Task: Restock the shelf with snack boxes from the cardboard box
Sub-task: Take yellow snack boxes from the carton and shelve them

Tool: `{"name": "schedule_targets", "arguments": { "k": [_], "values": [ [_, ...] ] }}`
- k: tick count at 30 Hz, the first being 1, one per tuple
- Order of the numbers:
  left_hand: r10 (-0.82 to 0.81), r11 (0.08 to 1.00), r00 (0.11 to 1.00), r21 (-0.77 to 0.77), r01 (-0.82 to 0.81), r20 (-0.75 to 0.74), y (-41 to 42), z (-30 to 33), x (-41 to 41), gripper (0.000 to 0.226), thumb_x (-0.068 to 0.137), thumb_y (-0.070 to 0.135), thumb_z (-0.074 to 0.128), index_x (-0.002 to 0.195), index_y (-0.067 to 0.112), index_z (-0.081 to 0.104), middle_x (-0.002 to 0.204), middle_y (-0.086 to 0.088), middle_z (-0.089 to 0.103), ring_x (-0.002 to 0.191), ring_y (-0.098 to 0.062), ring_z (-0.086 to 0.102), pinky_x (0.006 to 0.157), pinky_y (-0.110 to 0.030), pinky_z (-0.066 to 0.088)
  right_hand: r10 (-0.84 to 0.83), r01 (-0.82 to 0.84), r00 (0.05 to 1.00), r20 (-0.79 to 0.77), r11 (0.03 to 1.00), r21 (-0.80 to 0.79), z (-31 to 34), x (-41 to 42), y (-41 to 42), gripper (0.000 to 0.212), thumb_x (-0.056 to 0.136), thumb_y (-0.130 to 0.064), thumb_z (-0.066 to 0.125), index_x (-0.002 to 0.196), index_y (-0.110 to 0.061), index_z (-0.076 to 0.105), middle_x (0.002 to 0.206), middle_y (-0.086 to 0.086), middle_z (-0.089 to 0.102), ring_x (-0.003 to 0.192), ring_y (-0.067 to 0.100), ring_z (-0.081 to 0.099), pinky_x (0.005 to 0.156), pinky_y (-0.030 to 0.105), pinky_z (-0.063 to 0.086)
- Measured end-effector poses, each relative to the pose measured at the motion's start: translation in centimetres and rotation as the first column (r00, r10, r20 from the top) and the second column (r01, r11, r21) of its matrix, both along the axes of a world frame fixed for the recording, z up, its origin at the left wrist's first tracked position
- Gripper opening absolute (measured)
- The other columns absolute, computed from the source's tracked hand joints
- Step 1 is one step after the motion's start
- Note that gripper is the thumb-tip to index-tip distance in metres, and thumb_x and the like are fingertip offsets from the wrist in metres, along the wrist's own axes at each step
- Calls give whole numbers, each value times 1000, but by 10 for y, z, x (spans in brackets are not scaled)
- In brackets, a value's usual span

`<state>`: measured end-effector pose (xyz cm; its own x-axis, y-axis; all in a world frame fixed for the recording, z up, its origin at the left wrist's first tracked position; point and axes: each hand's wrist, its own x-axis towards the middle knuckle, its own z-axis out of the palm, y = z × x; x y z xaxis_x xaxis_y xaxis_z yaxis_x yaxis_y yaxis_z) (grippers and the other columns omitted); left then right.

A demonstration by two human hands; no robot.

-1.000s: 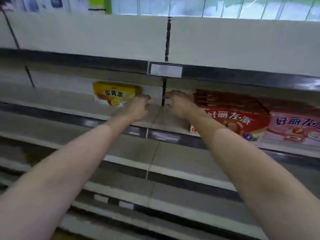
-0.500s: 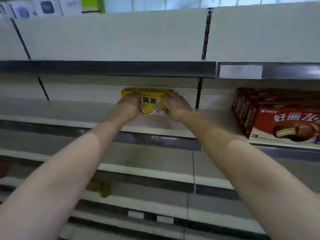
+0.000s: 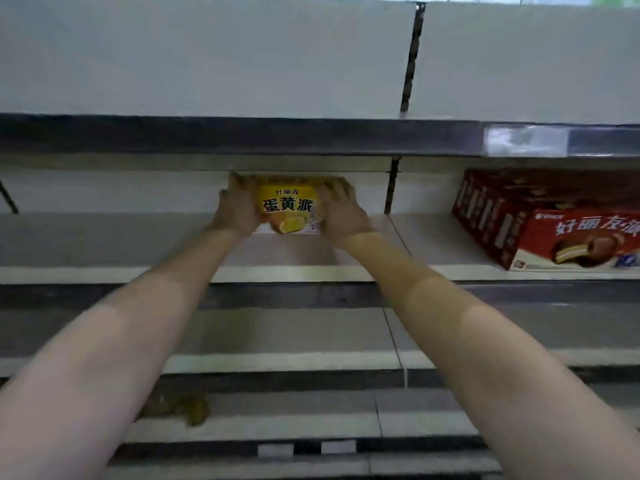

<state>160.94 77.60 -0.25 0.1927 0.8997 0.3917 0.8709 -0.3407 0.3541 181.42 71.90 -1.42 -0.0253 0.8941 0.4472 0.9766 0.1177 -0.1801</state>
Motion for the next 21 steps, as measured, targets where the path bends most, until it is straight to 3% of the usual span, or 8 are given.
{"name": "schedule_targets", "arguments": {
  "k": [3, 6, 13, 18, 21],
  "values": [
    [-84, 996, 996, 35, 85, -29, 3, 1, 18, 83, 71, 36, 86, 139, 9, 45, 140, -24, 34, 110, -51, 49, 101, -55, 43, -85, 85, 996, -5, 996, 30, -3, 19, -5, 68, 85, -11, 66, 145, -11, 34, 150, 12, 30, 146, 32, 15, 100, 47, 47],
    [-153, 984, 986, 83, 158, -70, -5, -2, 46, 81, 77, 41, 82, 141, 11, 43, 143, -22, 31, 114, -46, 46, 99, -54, 45, -205, 205, 979, -19, 978, 38, -6, 46, -9, 66, 85, -14, 64, 144, -9, 34, 152, 13, 31, 146, 34, 18, 108, 46, 40],
    [-283, 952, 957, 105, 288, -60, -20, -1, 129, 42, 92, 21, 63, 133, 14, 56, 151, -21, 28, 122, -44, 46, 101, -48, 47, -400, 400, 916, 30, 916, -9, -6, 111, -35, 75, 88, -15, 59, 153, -17, 22, 159, 11, 22, 149, 39, 8, 119, 49, 22],
    [-266, 950, 958, 139, 280, -108, -22, 1, 171, 57, 90, 23, 67, 143, 20, 46, 151, -21, 28, 123, -45, 46, 98, -48, 49, -483, 485, 874, 48, 872, -62, 3, 137, -46, 68, 92, -15, 54, 151, -21, 23, 159, 10, 17, 143, 45, 13, 112, 52, 30],
    [-270, 955, 962, 121, 272, -27, -16, -3, 187, 56, 93, 18, 63, 145, 17, 43, 151, -21, 28, 130, -47, 40, 104, -52, 44, -480, 489, 867, 133, 871, -49, 5, 149, -47, 66, 93, -16, 51, 152, -22, 23, 157, 14, 22, 141, 45, 18, 113, 52, 26]
  ]
}}
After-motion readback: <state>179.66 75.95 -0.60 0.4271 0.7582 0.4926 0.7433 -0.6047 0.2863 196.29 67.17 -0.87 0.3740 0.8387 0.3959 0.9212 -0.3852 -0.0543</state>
